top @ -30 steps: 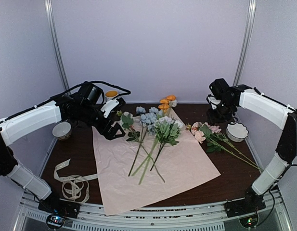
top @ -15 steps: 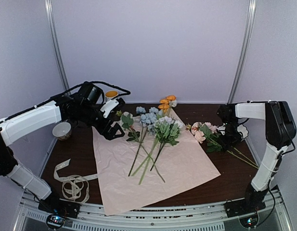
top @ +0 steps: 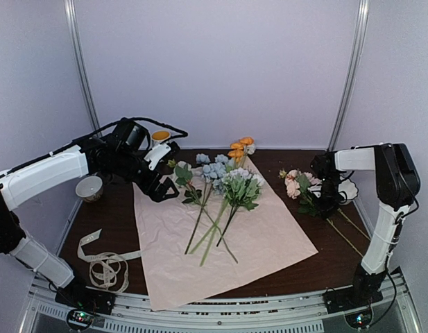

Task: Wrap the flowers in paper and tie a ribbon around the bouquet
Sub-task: Pick up the fake flower from the corner of the board, then pass from the right arm to the left

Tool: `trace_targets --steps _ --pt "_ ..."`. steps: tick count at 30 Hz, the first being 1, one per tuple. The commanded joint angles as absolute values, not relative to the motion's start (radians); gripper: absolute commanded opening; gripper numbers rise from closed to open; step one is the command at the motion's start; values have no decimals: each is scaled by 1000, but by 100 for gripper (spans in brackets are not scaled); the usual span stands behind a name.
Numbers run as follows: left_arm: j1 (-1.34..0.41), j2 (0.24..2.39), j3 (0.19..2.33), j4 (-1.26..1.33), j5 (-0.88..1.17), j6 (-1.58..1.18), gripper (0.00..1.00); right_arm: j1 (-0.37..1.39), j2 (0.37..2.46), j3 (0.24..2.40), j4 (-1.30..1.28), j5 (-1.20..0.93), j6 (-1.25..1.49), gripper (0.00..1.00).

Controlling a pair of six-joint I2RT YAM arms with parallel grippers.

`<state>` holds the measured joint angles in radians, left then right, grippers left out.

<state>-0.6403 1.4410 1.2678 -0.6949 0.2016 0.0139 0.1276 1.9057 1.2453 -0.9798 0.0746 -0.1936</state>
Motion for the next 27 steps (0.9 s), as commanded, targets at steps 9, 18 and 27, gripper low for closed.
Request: trace_targets --steps 9,18,27 --pt "-630 1430 1285 -669 202 30 98 217 1641 1336 -1038 78 -149 0" --pt "-631 1360 1231 -558 297 48 95 431 1318 1429 -693 -313 75 0" --pt "-689 1223 1163 -262 632 17 88 812 1384 1327 121 -514 394 0"
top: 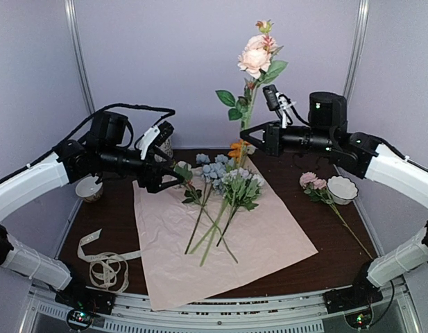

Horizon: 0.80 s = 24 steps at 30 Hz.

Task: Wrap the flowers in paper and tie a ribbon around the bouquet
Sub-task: Pass from the right arm to the left

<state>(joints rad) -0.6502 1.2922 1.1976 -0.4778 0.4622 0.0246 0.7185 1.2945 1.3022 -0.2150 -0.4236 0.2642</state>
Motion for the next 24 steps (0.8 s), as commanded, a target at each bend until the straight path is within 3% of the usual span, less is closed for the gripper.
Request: trace_targets --steps 1,14,24 --pt "-701 1212 1151 -244 635 24 89 835 1409 1344 145 -515 395 0" --pt "-729 1209 1094 -209 558 8 85 945 1544 1384 269 -540 449 0" --pt "-729 1209 1076 -139 587 -38 62 957 1574 1398 275 -554 456 0"
